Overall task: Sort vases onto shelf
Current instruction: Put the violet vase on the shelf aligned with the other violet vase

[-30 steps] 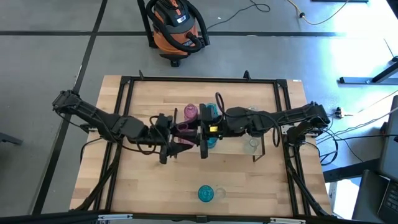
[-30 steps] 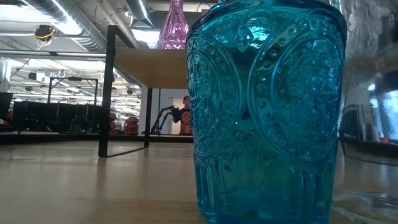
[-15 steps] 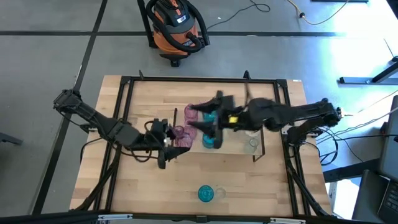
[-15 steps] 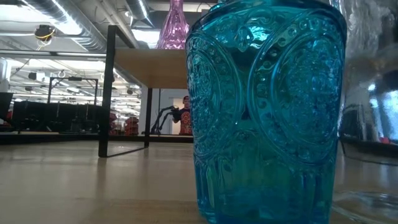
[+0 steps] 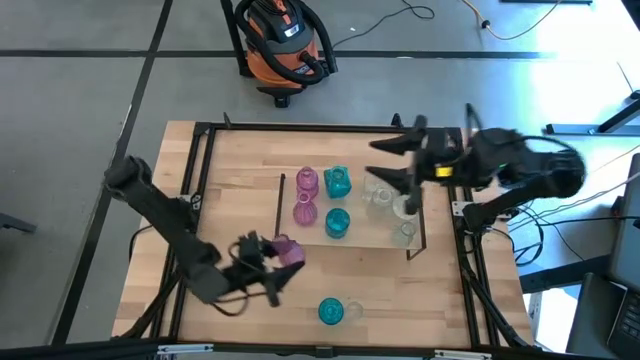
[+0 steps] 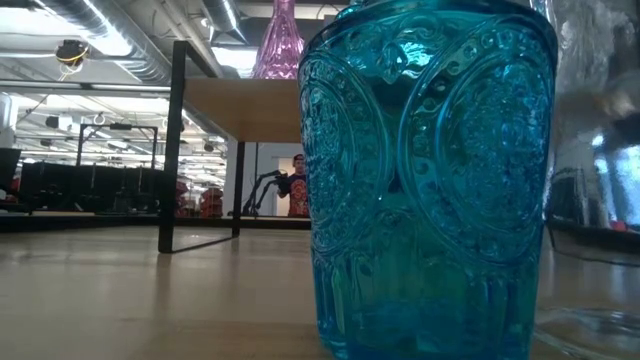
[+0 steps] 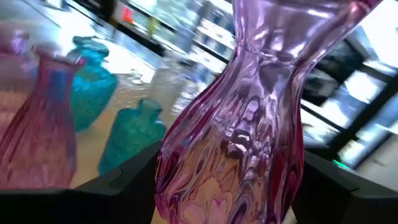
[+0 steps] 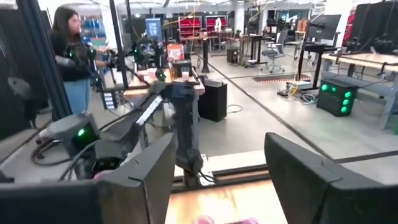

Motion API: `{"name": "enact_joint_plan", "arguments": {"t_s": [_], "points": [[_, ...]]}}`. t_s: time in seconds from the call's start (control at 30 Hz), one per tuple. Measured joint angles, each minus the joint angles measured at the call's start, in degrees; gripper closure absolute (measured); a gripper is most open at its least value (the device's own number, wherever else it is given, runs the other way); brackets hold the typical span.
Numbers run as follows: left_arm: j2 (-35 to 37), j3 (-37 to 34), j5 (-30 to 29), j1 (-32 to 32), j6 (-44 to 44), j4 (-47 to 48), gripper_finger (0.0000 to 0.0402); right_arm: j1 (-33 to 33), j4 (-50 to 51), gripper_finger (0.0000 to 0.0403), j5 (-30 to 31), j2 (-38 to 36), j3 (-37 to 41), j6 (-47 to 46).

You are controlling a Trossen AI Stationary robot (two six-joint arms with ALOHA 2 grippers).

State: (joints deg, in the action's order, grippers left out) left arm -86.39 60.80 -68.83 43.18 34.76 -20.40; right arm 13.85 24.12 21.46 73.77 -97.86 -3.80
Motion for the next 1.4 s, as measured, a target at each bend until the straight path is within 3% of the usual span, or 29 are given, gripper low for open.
{"name": "enact_joint_plan", "arguments": {"t_s": [0.23,0.4,0.5,1.07,1.4], "points": [[-15.7,8.2,-11.1,-5.5,-2.8,-6.6,0.0128,0.0,10.6,0.0182,0.0,-7.8,0.0,2.6],[-22.6,13.8,-19.1,-7.9,-6.1,-6.7,0.0128,0.0,17.8,0.0182,-1.5,-12.0,0.0,2.7],[-25.1,15.7,-20.7,-8.7,-6.3,-6.6,0.0128,0.0,21.2,0.0182,-1.5,-14.3,0.0,2.7],[-18.8,16.3,-21.2,-6.3,-15.9,-4.6,0.0128,0.0,24.6,0.0182,-1.5,-18.9,0.0,2.3],[-11.9,6.6,-21.4,-7.3,0.9,3.2,0.0128,0.0,24.4,0.0182,-2.6,-17.8,0.0,0.6]]}}
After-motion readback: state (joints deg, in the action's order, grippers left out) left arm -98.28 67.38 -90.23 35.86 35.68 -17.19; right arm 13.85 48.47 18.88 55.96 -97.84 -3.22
